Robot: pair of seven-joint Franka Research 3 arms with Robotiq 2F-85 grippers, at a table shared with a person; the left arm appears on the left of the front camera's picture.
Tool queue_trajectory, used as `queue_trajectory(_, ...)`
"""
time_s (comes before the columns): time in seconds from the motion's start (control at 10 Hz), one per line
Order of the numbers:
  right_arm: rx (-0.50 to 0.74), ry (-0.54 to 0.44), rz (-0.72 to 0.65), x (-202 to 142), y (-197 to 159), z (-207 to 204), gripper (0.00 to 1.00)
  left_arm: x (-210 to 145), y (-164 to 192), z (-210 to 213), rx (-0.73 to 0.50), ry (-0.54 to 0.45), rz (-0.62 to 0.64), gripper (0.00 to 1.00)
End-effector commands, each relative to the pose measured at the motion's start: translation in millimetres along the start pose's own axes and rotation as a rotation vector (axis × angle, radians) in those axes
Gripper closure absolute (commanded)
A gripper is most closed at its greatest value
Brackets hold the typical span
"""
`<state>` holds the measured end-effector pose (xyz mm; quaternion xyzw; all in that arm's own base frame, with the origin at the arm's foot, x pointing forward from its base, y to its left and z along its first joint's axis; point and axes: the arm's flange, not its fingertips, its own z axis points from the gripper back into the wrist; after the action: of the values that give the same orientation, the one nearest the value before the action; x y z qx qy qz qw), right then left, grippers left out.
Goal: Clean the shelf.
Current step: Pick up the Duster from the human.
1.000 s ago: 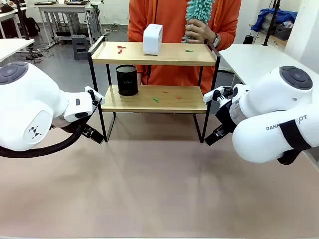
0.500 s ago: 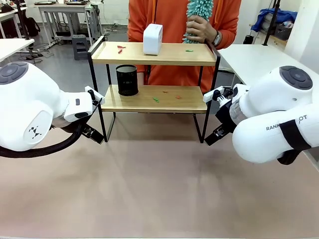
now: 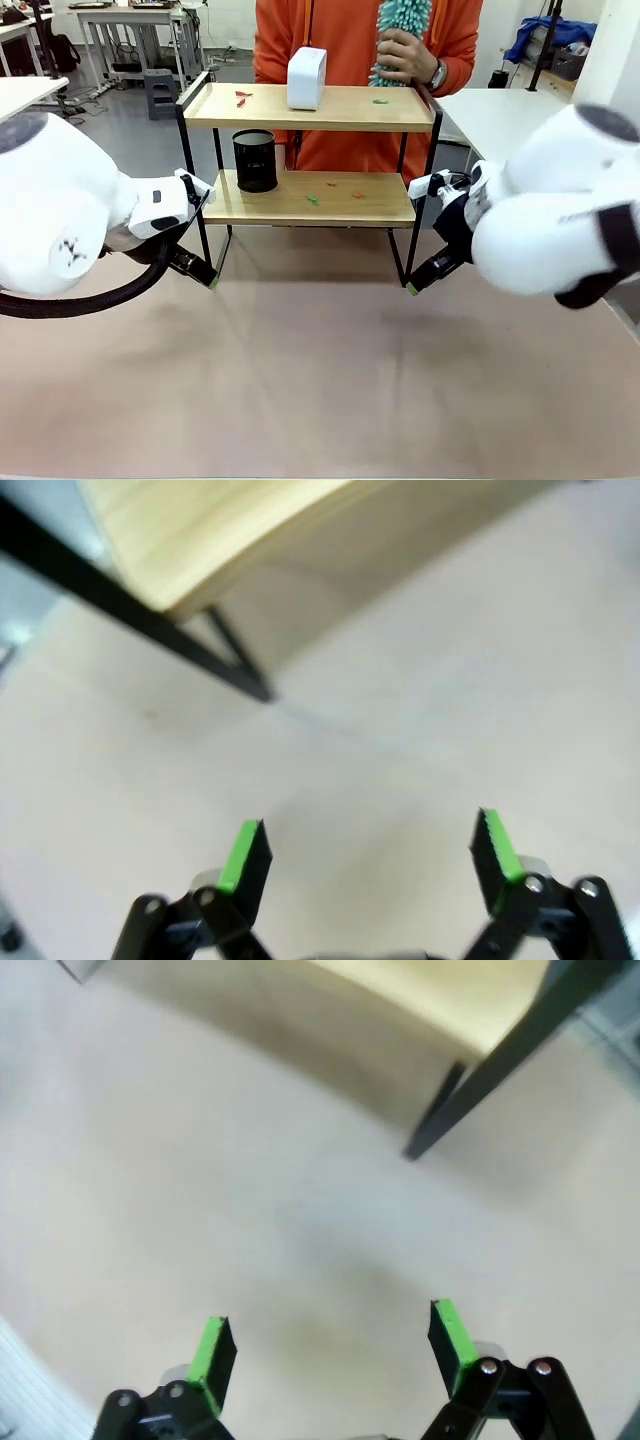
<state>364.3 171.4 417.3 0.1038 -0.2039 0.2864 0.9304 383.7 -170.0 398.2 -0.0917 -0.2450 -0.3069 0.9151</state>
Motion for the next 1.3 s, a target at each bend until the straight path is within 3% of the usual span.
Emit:
queue_trajectory(0.0, 0.214, -0.064, -0.171, -31.6, -14.0, 129.8, 0.00, -31.6, 29.3, 104.8, -0.261, -0.041, 0.105, 0.00)
queue_trajectory(0.1, 0.282, -0.114, -0.195, -52.4, -20.9, 164.0, 0.00, -47.3, 41.9, 137.2, -0.386, -0.112, 0.153, 0.00)
queue_trajectory(0.2, 0.366, -0.196, -0.257, -83.5, -46.9, 199.2, 0.00, -73.1, 68.1, 175.5, -0.432, -0.241, 0.271, 0.00)
queue_trajectory(0.3, 0.467, -0.320, -0.404, -119.7, -91.7, 222.6, 0.00, -114.3, 101.3, 208.8, -0.508, -0.458, 0.428, 0.00)
queue_trajectory(0.5, 0.619, -0.476, -0.666, -180.4, -172.6, 216.0, 0.00, -178.4, 153.7, 210.8, -0.625, -0.710, 0.640, 0.00)
queue_trajectory(0.6, 0.682, -0.582, -0.808, -209.5, -206.0, 198.0, 0.00, -196.2, 172.3, 189.4, -0.691, -0.769, 0.739, 0.00)
queue_trajectory(0.8, 0.673, -0.698, -0.938, -254.4, -236.9, 162.8, 0.00, -213.0, 197.0, 137.8, -0.756, -0.763, 0.891, 0.00)
queue_trajectory(0.9, 0.443, -0.645, -0.995, -261.8, -229.4, 150.0, 0.00, -213.8, 209.9, 120.3, -0.704, -0.684, 0.976, 0.00)
queue_trajectory(1.0, 0.655, -0.600, -0.945, -271.7, -252.3, 206.0, 0.00, -225.0, 239.3, 205.9, -0.699, -0.747, 0.878, 0.00)
queue_trajectory(1.2, 0.655, -0.600, -0.945, -271.7, -252.3, 206.0, 0.00, -225.0, 239.3, 205.9, -0.699, -0.747, 0.878, 0.00)
